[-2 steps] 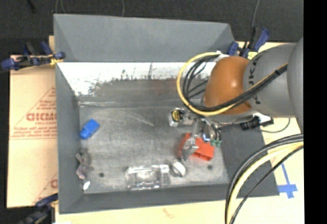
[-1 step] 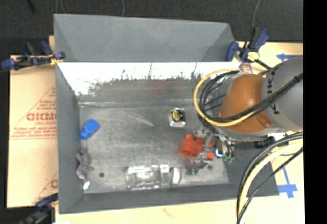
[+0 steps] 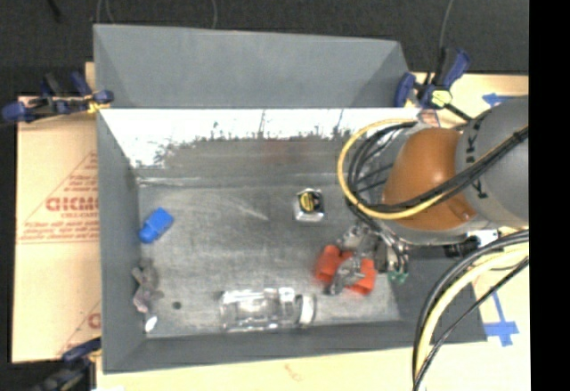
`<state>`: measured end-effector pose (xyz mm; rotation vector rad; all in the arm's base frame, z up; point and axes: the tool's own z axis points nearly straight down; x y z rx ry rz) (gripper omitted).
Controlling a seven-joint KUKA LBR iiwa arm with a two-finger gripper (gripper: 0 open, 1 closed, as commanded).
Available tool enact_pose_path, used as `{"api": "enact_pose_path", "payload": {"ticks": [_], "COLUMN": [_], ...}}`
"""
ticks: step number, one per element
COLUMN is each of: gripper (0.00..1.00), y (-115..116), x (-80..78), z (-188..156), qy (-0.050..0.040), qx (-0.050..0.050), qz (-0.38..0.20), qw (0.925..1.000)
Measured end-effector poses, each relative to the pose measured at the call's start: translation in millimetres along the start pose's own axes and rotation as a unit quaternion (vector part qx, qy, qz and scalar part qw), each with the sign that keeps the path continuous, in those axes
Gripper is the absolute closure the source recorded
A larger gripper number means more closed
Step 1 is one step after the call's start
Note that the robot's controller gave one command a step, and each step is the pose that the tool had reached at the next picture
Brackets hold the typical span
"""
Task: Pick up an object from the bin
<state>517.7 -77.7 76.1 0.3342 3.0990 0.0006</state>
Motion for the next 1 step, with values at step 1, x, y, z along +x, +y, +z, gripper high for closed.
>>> {"api": "enact_pose_path", "payload": {"ticks": [1], "gripper": [1.00], "y": [-21.8], "x": [-0.7], "z": [-176.4], "qy": [0.0061], "qx": [0.002], "qz": [-0.097], "qw": [0.9953]}}
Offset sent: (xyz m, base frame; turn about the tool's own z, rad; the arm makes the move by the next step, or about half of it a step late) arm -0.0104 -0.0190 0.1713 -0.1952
